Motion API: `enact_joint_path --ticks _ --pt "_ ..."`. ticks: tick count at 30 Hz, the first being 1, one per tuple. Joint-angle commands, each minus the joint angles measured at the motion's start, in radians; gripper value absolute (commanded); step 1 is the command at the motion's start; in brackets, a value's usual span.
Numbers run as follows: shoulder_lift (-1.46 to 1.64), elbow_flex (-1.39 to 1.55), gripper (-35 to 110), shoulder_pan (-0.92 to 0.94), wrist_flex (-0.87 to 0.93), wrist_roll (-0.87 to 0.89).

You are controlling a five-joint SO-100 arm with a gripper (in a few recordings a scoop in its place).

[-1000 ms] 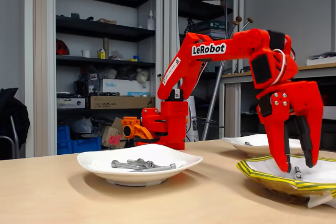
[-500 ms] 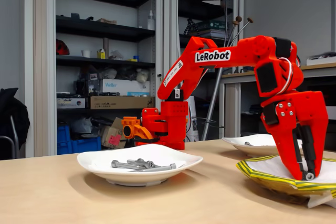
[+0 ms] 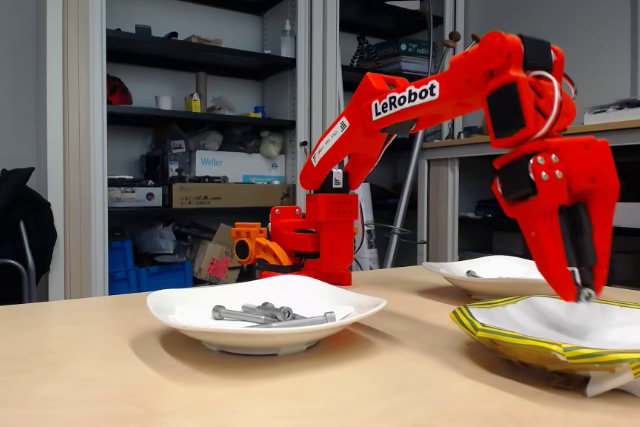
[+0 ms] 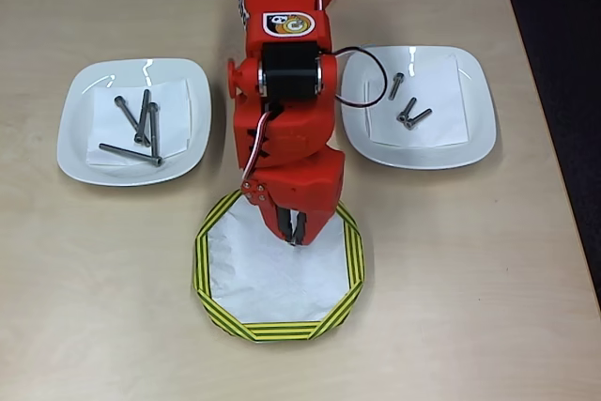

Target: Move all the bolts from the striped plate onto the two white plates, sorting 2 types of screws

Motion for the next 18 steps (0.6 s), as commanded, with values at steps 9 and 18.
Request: enact_joint_path --ticks 9,18 --pt "0.503 0.500 0 -0.222 0.031 0.100" --pt "0.986 1.282 0 -0.446 -0.287 0.304"
